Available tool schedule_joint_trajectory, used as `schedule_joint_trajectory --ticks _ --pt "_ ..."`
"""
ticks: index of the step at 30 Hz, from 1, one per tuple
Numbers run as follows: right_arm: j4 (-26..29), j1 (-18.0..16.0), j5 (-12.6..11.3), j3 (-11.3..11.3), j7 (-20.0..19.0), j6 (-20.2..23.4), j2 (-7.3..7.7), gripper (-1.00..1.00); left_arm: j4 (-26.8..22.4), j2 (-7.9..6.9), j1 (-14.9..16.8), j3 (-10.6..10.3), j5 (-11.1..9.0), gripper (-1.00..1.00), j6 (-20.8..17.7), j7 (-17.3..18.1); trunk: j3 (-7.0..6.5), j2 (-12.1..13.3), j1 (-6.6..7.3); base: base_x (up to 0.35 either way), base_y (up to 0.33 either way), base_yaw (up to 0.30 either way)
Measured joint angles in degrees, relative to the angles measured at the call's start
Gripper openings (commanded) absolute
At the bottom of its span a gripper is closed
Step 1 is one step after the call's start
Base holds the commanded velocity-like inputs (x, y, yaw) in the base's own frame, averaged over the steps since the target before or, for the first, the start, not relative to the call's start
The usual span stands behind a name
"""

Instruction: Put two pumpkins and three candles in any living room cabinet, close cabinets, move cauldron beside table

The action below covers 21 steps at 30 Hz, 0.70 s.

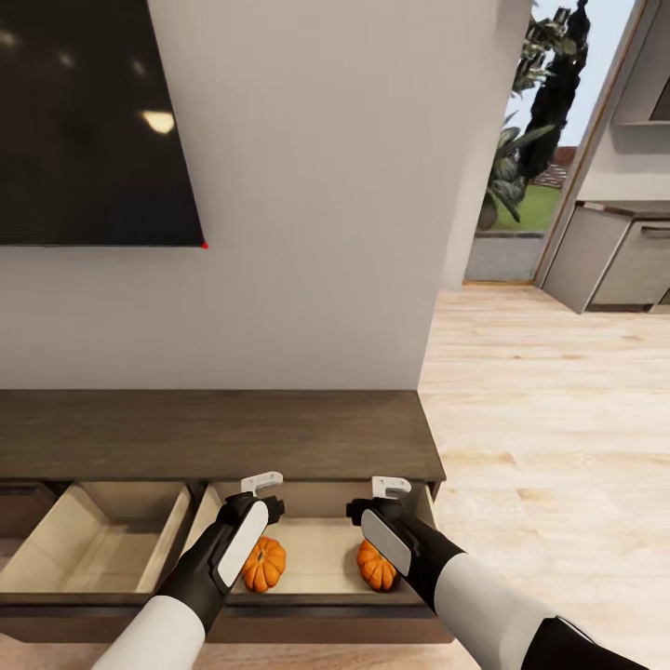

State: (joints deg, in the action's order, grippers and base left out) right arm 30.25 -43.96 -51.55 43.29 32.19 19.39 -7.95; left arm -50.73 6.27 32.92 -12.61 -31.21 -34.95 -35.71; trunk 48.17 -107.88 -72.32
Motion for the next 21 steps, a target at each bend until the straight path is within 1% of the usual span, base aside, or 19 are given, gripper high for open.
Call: schedule_joint_trajectory --ticks 7,15,21 --pt "0.02 0.0 0.0 0.02 0.0 0.0 0.0 1.0 -0.02 0.0 0.0 -0.01 0.0 1.0 -0.01 -0.01 -1.26 2.81 1.54 -0.01 0.0 0.0" --pt "0.05 0.0 0.0 0.01 0.0 0.0 0.0 1.0 -0.04 -0.06 0.0 0.02 0.0 1.0 0.0 -0.01 -2.69 6.02 3.27 -0.221 0.025 0.0" --pt "0.02 0.01 0.0 0.01 0.0 0.0 0.0 1.0 -0.08 -0.05 0.0 -0.01 0.01 1.0 0.0 -0.01 -3.77 8.42 4.61 -0.058 0.007 0.0"
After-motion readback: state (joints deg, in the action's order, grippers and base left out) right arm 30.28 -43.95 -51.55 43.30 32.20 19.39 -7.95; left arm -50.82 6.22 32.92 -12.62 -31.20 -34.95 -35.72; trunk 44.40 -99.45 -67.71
